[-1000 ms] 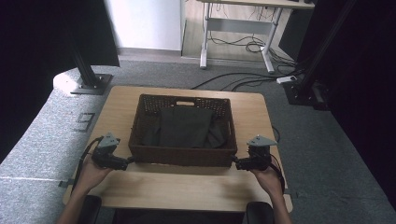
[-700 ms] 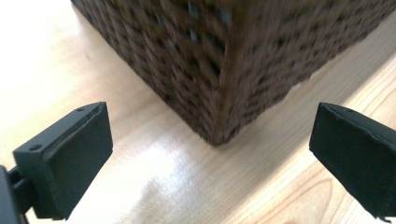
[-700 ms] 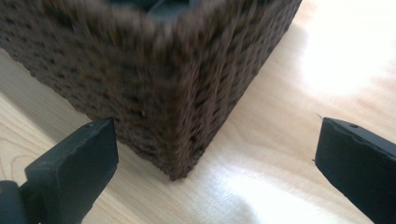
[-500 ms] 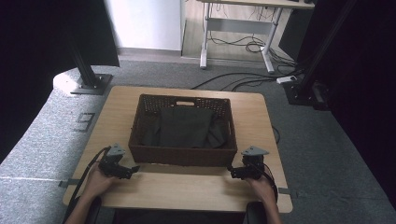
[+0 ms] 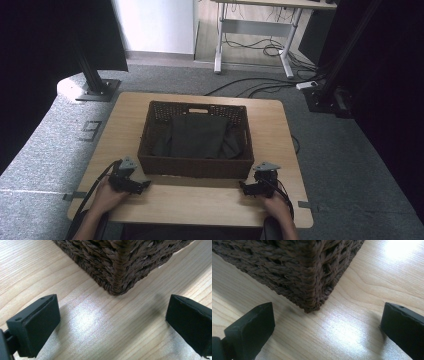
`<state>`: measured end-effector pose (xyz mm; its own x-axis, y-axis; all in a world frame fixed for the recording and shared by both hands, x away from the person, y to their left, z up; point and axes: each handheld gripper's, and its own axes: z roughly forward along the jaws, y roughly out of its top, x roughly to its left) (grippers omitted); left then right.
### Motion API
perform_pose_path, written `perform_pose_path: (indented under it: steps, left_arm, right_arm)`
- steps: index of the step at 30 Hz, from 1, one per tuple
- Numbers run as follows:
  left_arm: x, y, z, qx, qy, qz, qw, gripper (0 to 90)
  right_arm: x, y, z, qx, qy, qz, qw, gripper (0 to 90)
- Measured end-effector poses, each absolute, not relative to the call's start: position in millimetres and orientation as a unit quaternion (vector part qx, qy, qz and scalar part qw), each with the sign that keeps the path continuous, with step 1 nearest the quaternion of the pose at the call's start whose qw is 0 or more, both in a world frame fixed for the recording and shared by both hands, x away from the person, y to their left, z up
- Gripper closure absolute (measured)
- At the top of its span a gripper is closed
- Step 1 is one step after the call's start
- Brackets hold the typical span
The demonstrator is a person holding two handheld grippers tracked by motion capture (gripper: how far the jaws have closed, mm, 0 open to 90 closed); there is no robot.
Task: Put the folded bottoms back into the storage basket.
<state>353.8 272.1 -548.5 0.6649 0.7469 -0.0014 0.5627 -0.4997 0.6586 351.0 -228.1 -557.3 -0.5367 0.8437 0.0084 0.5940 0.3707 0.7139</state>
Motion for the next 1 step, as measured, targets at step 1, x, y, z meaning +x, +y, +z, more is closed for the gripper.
perform_pose_path:
  steps: [1]
  left_arm:
    - [353.8, 272.1, -548.5, 0.854, 0.384, 0.143, 0.321, 0.0]
  right_arm:
    - [351.0, -228.2, -557.3, 0.445, 0.808, 0.341, 0.183, 0.0]
